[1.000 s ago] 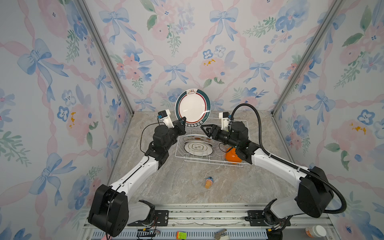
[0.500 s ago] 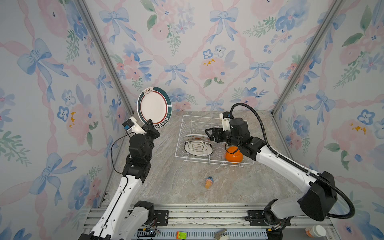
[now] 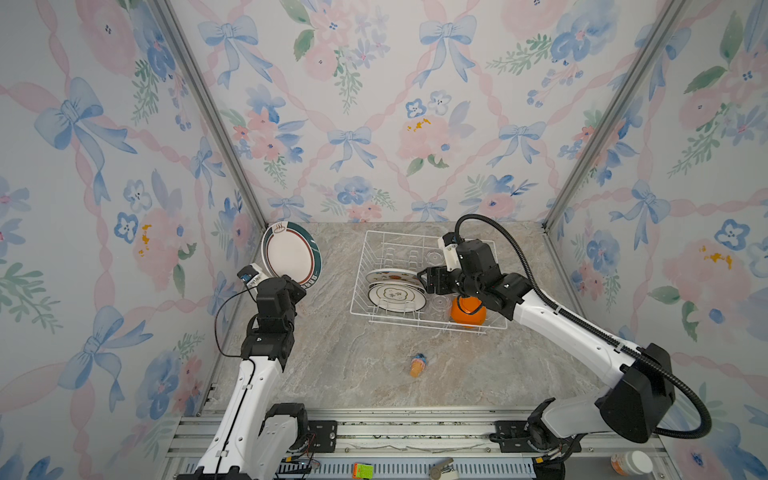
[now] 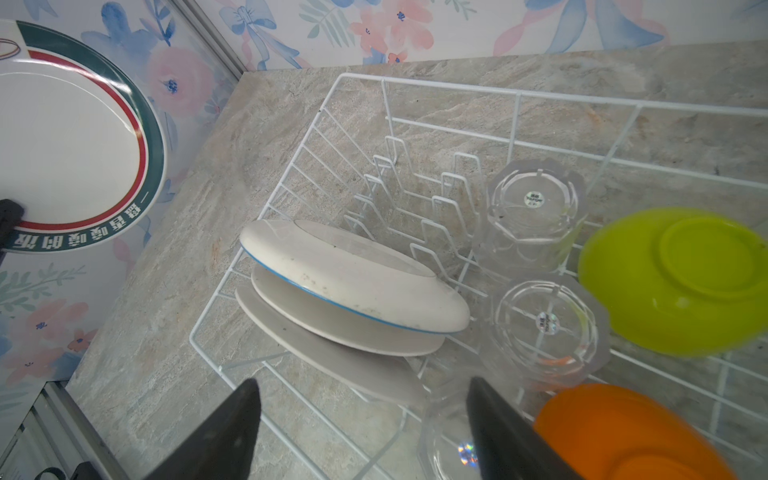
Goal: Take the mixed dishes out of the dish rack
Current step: 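Carry the plate away with the left gripper while the right gripper releases, then lower the plate onto the table with the left gripper while the right reaches rackward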
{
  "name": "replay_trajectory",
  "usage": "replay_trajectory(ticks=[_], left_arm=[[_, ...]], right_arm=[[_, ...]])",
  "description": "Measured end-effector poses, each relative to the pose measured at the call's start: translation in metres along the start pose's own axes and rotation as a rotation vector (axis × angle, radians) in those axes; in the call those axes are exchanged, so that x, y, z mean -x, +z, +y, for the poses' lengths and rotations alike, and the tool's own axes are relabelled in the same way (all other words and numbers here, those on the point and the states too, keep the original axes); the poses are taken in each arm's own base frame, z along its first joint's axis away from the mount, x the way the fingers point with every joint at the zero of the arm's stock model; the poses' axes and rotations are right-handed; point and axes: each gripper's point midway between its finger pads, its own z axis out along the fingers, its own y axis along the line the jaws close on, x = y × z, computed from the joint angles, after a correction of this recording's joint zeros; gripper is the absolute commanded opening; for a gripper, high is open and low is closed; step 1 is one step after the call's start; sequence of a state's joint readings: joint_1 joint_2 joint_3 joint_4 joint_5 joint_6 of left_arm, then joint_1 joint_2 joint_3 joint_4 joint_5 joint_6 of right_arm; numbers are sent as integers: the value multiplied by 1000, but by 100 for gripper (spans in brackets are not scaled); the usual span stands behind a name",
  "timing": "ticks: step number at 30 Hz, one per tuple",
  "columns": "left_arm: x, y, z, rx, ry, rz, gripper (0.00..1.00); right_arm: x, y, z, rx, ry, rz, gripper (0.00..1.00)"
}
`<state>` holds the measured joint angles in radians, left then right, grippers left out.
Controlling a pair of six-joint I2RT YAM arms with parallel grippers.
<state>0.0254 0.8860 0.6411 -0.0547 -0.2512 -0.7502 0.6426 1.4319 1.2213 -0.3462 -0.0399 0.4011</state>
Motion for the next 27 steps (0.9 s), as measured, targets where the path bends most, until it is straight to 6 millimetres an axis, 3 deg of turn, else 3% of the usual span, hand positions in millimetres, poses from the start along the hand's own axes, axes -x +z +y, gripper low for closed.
replay_trajectory(ticks=[6, 10, 18, 27], left_arm=[[-45, 30, 28, 47, -45, 171, 0], [-71, 38, 42, 59, -68, 249, 0], [-84, 48, 47, 26, -98, 290, 0], [-113, 56, 60, 31, -111, 365, 0]], right_arm=[[-11, -6, -4, -26, -17, 40, 77], [-14, -15, -1, -40, -42, 43, 77], [-38, -16, 21, -37, -125, 100, 74], [-64, -3, 25, -74, -169, 173, 72]])
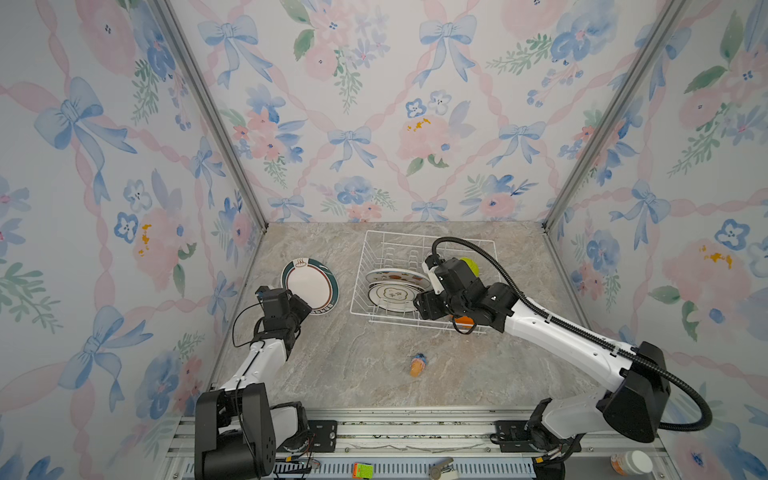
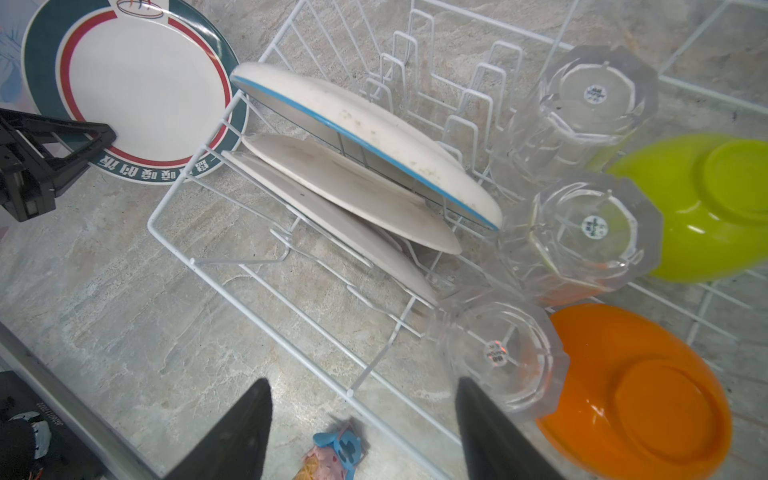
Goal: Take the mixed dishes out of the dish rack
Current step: 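Lower the plate onto the table with the left gripper while the right reaches rackward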
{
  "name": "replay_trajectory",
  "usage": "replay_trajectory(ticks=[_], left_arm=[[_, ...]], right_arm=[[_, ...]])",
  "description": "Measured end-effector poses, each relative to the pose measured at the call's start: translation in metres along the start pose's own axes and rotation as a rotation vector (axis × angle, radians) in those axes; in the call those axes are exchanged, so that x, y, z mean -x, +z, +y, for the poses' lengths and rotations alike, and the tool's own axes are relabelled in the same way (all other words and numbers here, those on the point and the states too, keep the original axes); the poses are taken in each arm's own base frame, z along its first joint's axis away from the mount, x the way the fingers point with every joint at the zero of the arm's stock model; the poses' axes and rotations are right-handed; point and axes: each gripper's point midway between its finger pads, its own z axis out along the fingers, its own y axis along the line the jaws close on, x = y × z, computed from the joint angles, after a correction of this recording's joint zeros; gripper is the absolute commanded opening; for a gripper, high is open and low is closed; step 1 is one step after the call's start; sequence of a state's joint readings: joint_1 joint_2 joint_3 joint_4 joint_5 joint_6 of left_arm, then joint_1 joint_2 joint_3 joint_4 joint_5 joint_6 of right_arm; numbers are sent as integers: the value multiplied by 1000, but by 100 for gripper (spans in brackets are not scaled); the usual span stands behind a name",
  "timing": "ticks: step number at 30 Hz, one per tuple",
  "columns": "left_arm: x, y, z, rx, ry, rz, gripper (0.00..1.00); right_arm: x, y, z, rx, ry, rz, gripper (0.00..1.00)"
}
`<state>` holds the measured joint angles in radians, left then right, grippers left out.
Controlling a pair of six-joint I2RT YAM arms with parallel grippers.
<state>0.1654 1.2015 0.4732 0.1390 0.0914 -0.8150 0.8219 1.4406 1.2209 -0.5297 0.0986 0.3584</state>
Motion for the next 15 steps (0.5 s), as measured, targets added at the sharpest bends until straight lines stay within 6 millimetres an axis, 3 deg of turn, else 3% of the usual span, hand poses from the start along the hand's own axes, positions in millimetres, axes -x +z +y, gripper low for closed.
replay_trajectory(ticks=[8, 10, 15], left_arm=[[-5, 10, 9, 17, -15, 29, 1], [-4, 10, 10, 18, -16, 24, 15], [1, 12, 9, 10, -18, 6, 24]], right_arm=[[-12, 10, 4, -34, -23, 43, 70], [-14, 13, 3, -48, -28, 54, 70], [-13, 16, 6, -69, -46, 62, 69]])
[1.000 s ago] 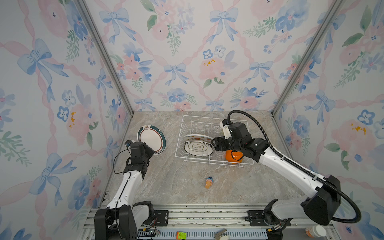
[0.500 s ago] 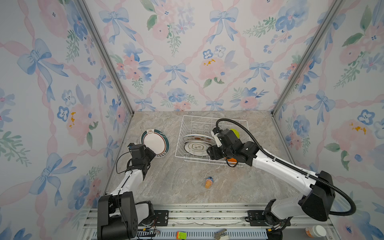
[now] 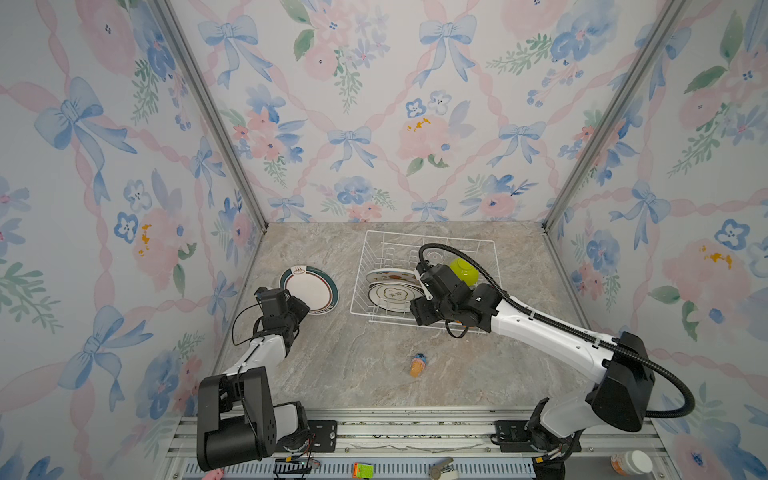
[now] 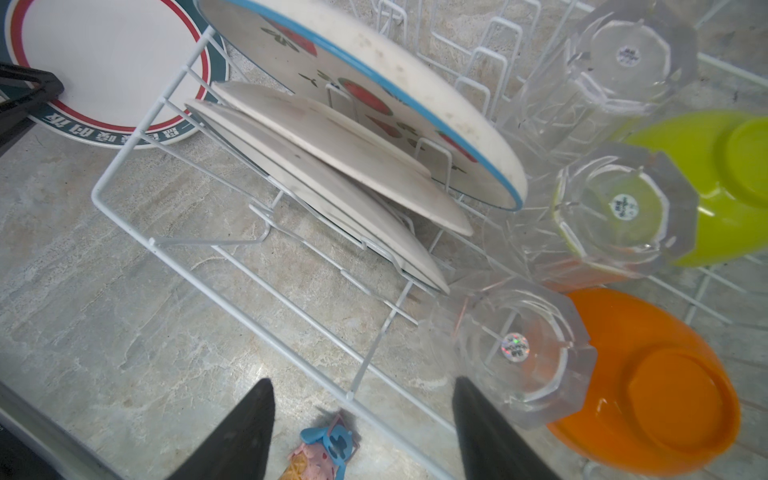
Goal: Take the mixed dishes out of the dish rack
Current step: 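Lower the plate onto the table with the left gripper while the right reaches rackward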
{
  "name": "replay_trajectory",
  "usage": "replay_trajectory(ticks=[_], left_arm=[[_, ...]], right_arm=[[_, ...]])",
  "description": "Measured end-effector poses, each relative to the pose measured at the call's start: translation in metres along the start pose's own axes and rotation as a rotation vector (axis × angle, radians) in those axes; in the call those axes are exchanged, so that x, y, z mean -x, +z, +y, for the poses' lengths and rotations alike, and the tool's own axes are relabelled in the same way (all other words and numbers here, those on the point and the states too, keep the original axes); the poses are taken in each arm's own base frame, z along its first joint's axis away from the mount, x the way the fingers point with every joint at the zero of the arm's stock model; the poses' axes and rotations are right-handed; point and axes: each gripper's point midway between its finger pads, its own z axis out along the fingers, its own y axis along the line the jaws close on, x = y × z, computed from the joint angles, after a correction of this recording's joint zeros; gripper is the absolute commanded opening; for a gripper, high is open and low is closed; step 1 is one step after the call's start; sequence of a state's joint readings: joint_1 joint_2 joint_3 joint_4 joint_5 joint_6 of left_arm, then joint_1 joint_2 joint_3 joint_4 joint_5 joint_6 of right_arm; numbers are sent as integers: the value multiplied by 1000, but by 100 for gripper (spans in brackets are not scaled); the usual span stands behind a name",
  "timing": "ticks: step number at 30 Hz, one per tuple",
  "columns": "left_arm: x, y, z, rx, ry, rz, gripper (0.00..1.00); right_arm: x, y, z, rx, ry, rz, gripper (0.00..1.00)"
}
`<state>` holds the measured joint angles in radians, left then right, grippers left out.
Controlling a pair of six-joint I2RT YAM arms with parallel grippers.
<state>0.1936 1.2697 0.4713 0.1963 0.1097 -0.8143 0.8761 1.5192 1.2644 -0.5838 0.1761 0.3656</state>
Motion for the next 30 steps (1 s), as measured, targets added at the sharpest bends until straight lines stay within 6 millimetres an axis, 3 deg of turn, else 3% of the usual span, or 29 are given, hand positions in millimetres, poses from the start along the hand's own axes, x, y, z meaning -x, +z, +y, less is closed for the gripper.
replay_trajectory(ticks=[2, 5, 10, 12, 14, 26, 30], left_arm=[[-1, 1, 2, 5, -1, 4, 26], [-4, 4, 5, 13, -3, 14, 42], [-9, 8, 8, 17, -1, 34, 56], [-9, 8, 8, 16, 1, 36, 73], [-9, 8, 8, 15, 5, 35, 98], [-8, -1, 6, 20, 16, 22, 98], [-13, -10, -7, 2, 42, 16, 98]], right_arm=[[2, 0, 1, -5, -4, -4, 69], [3, 0, 1, -12, -6, -9, 69], [3, 2, 1, -16, -15, -7, 69], [4, 3, 0, -29, -27, -5, 69], [5, 4, -3, -48, -45, 4, 70], [22, 0, 1, -61, -164, -1, 75], [23, 10, 4, -59, -215, 17, 73]])
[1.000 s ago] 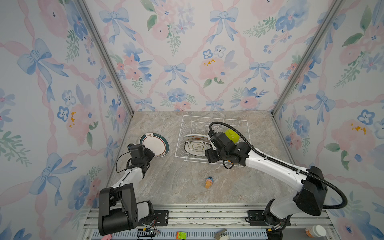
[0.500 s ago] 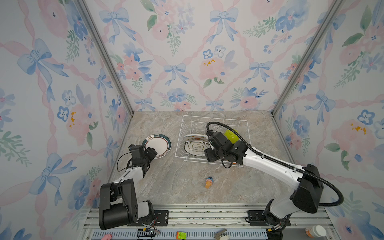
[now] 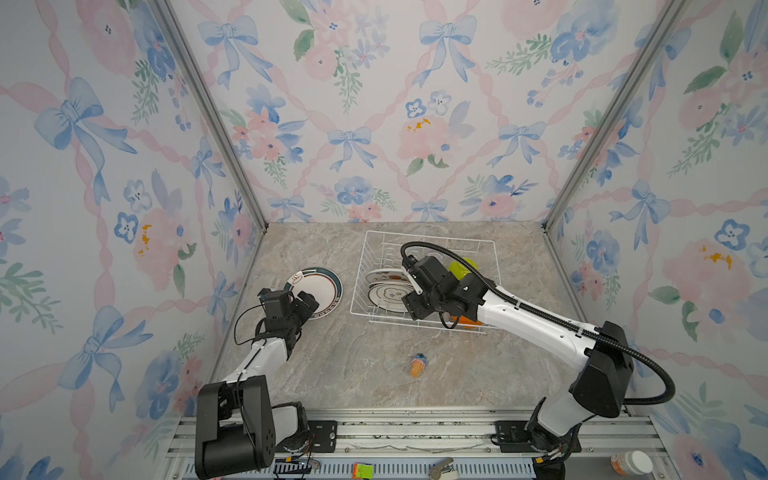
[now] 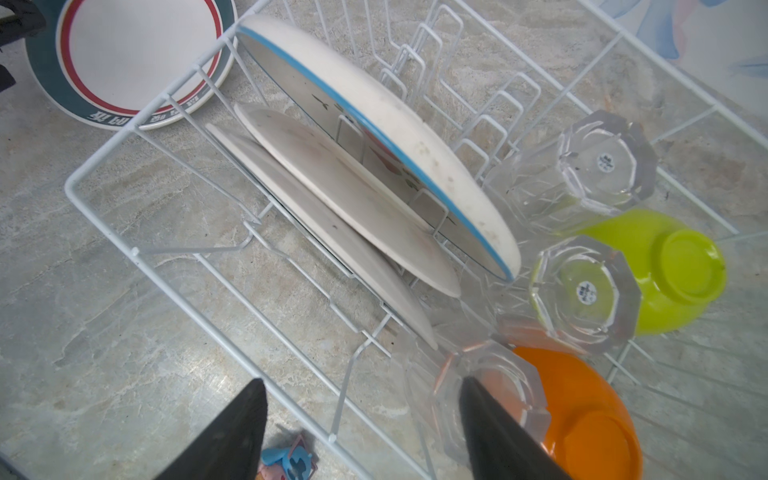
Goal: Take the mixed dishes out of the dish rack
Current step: 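Lower the plate onto the table with the left gripper while the right reaches rackward, then grasp the next white plate in the rack with the right gripper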
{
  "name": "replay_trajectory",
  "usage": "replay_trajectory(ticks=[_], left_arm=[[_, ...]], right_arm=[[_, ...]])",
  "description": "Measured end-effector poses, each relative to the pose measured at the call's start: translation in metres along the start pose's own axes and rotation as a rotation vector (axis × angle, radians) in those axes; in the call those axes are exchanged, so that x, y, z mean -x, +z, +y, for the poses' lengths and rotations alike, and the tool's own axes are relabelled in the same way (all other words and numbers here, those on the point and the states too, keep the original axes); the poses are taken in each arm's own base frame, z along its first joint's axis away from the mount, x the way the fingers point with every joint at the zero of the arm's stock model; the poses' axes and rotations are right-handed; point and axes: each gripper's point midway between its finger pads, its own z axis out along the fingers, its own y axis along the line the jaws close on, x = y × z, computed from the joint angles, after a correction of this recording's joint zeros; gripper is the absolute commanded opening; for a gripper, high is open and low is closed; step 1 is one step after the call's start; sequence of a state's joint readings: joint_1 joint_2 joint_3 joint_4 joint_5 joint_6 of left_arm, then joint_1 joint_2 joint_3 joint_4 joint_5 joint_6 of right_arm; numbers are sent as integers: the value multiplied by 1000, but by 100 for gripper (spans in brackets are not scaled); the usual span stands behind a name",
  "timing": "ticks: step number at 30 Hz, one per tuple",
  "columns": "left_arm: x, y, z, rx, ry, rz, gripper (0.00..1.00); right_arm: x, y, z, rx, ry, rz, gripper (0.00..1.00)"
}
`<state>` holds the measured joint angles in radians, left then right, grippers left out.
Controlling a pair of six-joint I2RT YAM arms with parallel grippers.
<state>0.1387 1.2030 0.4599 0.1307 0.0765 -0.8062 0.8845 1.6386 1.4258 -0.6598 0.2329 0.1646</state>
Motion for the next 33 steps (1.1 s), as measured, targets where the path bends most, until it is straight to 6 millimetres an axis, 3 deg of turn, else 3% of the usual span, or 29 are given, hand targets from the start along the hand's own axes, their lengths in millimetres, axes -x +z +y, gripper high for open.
replay_trajectory(ticks=[7, 17, 25, 33], left_arm=[[-12, -19, -31, -70, 57, 4, 98], [-18, -45, -60, -170, 88, -6, 98], [-21, -54, -68, -192, 101, 2, 98], [-18, -64, -85, -236, 126, 3, 98]], right_arm=[[-1, 21, 2, -5, -59, 42, 69], [7, 26, 4, -5, -124, 41, 67], [7, 28, -3, -9, -153, 45, 66], [4, 41, 6, 43, -203, 69, 62]])
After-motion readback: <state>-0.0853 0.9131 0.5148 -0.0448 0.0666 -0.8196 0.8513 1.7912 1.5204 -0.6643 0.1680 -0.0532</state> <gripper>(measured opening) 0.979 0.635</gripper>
